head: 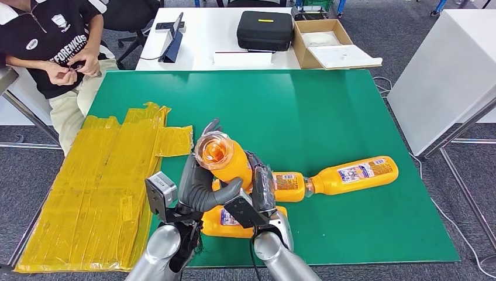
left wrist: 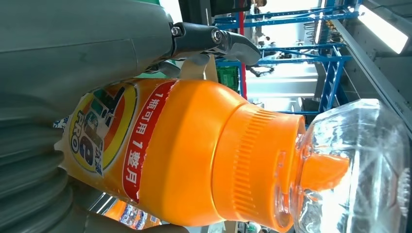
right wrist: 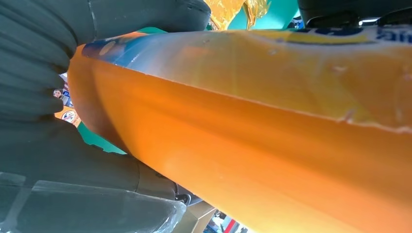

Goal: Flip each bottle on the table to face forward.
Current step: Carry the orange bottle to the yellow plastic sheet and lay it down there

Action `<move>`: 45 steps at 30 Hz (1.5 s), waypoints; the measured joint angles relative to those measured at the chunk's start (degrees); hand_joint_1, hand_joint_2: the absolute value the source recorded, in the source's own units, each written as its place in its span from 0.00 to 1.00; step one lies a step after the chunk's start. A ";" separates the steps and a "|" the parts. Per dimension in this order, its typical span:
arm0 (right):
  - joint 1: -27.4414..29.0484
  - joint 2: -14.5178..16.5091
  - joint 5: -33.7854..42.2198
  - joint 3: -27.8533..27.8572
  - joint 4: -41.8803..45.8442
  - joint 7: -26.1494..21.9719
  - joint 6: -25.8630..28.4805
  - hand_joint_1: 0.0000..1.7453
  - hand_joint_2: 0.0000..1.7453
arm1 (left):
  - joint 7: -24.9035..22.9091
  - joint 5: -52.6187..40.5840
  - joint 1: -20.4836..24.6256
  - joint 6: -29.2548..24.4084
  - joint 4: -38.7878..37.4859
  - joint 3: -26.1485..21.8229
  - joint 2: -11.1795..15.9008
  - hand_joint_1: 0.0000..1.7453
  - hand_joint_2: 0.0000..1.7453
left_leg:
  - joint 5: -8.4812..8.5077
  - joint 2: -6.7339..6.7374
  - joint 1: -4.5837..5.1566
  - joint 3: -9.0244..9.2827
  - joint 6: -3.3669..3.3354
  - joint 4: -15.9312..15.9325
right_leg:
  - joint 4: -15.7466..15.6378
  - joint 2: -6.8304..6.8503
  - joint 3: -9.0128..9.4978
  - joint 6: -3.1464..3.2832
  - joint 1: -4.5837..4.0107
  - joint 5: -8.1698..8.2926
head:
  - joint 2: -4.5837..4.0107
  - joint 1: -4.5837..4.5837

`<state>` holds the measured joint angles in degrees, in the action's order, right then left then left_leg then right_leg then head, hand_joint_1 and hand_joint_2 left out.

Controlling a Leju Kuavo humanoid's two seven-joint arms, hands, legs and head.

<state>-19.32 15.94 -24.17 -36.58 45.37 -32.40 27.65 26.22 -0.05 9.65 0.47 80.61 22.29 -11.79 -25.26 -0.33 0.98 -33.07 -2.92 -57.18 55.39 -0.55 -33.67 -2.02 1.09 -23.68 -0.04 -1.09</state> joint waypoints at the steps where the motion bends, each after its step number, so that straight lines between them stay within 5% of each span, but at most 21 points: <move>1: -0.07 0.03 0.00 0.02 -0.17 -0.02 0.00 1.00 1.00 | -0.01 0.03 0.07 0.07 -0.13 -0.05 -0.01 0.00 1.00 | 0.00 0.00 0.00 0.00 0.00 0.00 | 0.00 0.00 0.00 0.00 0.00 0.00 | -0.01 0.00; 21: -0.81 0.56 4.58 0.84 -1.50 -1.41 -1.24 1.00 1.00 | -0.60 0.50 1.50 0.44 -2.35 -0.96 -0.54 0.00 1.00 | 0.01 0.00 0.00 -0.01 0.00 0.00 | 0.00 0.00 0.00 0.00 0.00 0.00 | 0.00 0.01; 31: 3.48 -0.57 7.03 1.98 6.74 -2.85 3.66 1.00 1.00 | -0.61 0.53 1.32 0.69 -2.58 -0.80 -1.09 0.00 1.00 | 0.00 -0.01 0.00 -0.05 0.00 0.00 | 0.00 0.01 -0.04 0.00 0.01 0.00 | 0.00 0.00; 45: 5.48 -1.85 7.70 2.42 13.69 -3.55 3.79 1.00 1.00 | -0.85 0.49 0.28 0.32 -5.10 -0.57 -1.10 0.00 1.00 | 0.00 0.04 0.00 -0.04 0.00 -0.01 | 0.00 -0.02 -0.08 0.00 0.00 0.01 | 0.00 -0.01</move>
<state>-13.84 14.10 -16.47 -34.16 59.07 -35.94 31.44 25.38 0.44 9.94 0.79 75.51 21.73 -12.89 -25.26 -0.29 0.98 -33.11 -2.91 -57.18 55.39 -0.57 -33.75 -2.02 1.09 -23.67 -0.04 -1.09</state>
